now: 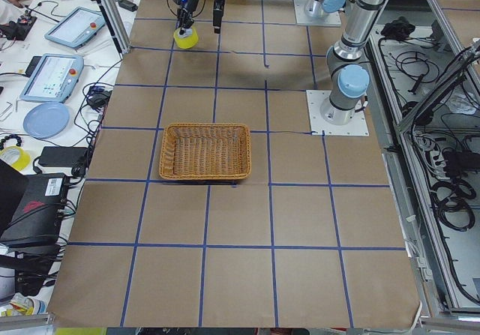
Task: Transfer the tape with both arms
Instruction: 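Carry the tape roll with the right gripper toward the table center, then release the tape roll on the table and raise the right gripper away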
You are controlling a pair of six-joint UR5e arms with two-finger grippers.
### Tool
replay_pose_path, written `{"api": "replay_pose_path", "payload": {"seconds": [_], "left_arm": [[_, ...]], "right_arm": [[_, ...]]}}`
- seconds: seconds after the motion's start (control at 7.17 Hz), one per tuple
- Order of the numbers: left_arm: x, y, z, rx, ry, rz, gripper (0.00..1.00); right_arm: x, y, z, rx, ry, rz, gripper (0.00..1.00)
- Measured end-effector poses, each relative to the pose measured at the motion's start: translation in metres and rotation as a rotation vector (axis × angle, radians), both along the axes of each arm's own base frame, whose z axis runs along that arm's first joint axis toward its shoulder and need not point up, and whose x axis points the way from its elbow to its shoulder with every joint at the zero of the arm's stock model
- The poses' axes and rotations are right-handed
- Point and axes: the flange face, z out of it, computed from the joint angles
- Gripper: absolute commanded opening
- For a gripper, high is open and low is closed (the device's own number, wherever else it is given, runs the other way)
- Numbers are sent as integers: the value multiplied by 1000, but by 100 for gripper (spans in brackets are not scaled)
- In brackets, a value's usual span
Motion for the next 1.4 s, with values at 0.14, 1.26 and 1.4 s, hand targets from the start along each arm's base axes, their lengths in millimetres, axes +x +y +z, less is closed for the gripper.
{"api": "replay_pose_path", "payload": {"seconds": [0.14, 1.26, 1.4], "left_arm": [[0, 0, 0, 0, 0, 0, 100], [0, -4, -1, 2, -1, -6, 100], [-1, -8, -3, 5, 1, -4, 100]], "right_arm": [[2, 0, -5, 3, -10, 6, 92], [-36, 49, 153, 158, 85, -260, 100], [-54, 73, 189, 218, 134, -293, 100]]}}
